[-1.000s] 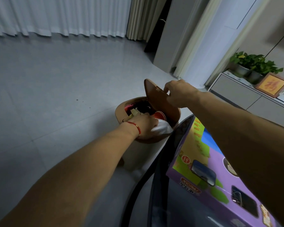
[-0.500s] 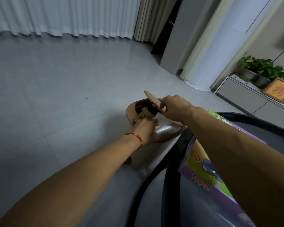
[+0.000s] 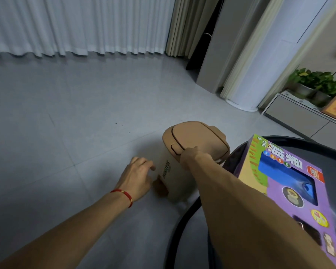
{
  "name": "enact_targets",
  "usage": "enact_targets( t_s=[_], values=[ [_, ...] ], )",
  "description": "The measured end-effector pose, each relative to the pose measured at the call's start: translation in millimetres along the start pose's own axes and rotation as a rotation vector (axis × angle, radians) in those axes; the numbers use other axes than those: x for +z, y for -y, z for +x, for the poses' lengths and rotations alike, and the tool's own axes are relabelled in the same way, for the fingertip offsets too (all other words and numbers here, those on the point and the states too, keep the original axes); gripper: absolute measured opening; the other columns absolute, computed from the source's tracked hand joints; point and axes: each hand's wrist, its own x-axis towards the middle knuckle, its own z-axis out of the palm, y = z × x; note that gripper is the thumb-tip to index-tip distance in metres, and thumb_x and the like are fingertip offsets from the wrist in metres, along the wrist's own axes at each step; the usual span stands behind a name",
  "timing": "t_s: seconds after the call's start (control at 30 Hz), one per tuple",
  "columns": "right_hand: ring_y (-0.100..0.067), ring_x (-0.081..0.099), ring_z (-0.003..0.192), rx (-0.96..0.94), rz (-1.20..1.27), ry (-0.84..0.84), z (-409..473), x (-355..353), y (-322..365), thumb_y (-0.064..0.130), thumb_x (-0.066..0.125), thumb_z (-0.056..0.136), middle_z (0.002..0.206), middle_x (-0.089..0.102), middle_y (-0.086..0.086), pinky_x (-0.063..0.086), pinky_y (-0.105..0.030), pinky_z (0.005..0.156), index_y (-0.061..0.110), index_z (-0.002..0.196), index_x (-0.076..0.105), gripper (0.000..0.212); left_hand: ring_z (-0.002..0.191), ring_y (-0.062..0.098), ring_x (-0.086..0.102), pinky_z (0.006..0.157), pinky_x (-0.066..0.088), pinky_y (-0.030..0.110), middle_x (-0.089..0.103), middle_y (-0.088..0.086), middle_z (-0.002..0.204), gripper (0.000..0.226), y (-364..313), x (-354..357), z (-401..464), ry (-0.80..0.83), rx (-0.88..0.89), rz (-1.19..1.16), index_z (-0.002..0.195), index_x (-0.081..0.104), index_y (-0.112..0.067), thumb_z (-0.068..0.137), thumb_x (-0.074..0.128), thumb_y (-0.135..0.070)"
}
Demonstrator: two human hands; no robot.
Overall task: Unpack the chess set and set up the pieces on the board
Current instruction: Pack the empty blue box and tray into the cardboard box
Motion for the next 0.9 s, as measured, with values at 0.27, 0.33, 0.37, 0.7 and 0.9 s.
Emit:
enact_targets(
  t_s=[0.27,0.33,0.37,0.7,0.9],
  values=[
    [-0.037,0.035,0.136,0.098,0.033,-0.077,-15.1,9.4,3.1,0.012,0.052,0.096,0.15,0.032,-0.012,0.027,-0.057,0.114,0.009,0.147,0.042,0.051,0.122,0.018,0.041,0.102,0.042,0.026,0.058,-0.001,0.123,0.039,4.1,-17.4,-16.9,0.032,-0.068,0.018,0.122,0.062,-0.02,0.087,0.057,-0.004],
    [-0.037,0.034,0.136,0.117,0.06,-0.083,-18.5,15.6,6.2,0.012,0.051,0.095,0.148,0.033,-0.012,0.026,-0.059,0.114,0.011,0.15,0.037,0.056,0.122,0.017,0.042,0.1,0.043,0.027,0.058,-0.002,0.123,0.039,2.9,-24.5,-19.2,0.053,-0.088,0.022,0.123,0.062,-0.022,0.089,0.055,-0.006],
    [-0.037,0.033,0.137,0.129,0.063,-0.091,-20.5,19.6,9.1,0.013,0.051,0.094,0.148,0.033,-0.013,0.025,-0.061,0.114,0.011,0.152,0.033,0.06,0.121,0.017,0.042,0.1,0.043,0.027,0.057,-0.002,0.123,0.039,1.6,-28.2,-21.0,0.06,-0.093,0.022,0.124,0.061,-0.022,0.089,0.055,-0.006],
    [-0.041,0.026,0.143,0.146,0.116,-0.148,-25.7,32.2,15.4,0.018,0.055,0.091,0.152,0.031,-0.016,0.007,-0.071,0.114,0.01,0.155,0.023,0.073,0.119,0.014,0.045,0.097,0.046,0.025,0.059,-0.003,0.12,0.035,-3.9,-60.4,-35.2,0.079,-0.08,0.046,0.124,0.06,-0.024,0.093,0.057,-0.01],
    [-0.043,0.005,0.151,0.102,0.175,-0.19,-36.7,39.5,21.1,0.029,0.052,0.098,0.165,0.007,-0.019,0.005,-0.066,0.119,0.005,0.159,0.001,0.083,0.12,0.015,0.047,0.096,0.048,0.028,0.06,-0.002,0.121,0.036,-12.7,-76.8,-34.7,0.068,-0.094,0.086,0.127,0.059,-0.025,0.093,0.056,-0.01]
  ],
)
